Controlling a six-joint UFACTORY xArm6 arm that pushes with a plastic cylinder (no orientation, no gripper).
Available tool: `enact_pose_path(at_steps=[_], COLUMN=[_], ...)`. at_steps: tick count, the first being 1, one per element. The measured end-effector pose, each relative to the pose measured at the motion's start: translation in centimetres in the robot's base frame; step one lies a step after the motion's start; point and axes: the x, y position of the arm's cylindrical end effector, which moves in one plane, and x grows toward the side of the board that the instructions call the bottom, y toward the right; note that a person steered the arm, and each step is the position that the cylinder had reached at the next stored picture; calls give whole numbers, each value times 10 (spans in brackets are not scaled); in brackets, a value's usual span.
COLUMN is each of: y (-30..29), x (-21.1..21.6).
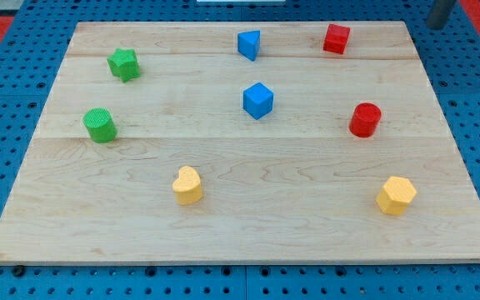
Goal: Tap the red star
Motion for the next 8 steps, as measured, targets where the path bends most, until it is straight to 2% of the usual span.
enact_pose_path(at_steps=[2, 3, 4, 8], y=[-57, -57, -98, -178], x=[12, -6, -12, -12])
